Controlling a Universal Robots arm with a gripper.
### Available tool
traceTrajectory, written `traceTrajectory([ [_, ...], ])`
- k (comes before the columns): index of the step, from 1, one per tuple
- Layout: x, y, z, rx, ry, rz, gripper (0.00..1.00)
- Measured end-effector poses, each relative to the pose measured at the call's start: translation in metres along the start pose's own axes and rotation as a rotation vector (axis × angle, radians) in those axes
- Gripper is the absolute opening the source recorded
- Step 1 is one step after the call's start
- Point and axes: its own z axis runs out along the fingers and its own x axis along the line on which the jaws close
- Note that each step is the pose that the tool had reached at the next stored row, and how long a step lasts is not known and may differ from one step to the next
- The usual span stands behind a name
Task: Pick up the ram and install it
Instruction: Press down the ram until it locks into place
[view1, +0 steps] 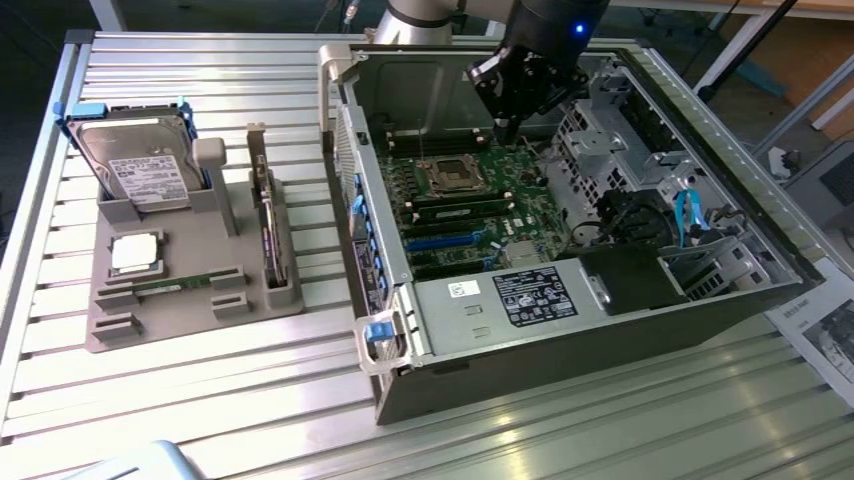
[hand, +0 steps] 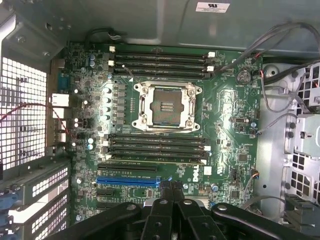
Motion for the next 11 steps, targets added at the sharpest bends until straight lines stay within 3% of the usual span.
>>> traceTrajectory([
  [11,0.0000,0.0004,0.0000,0.0000,-0.0001,-0.004,0.10],
])
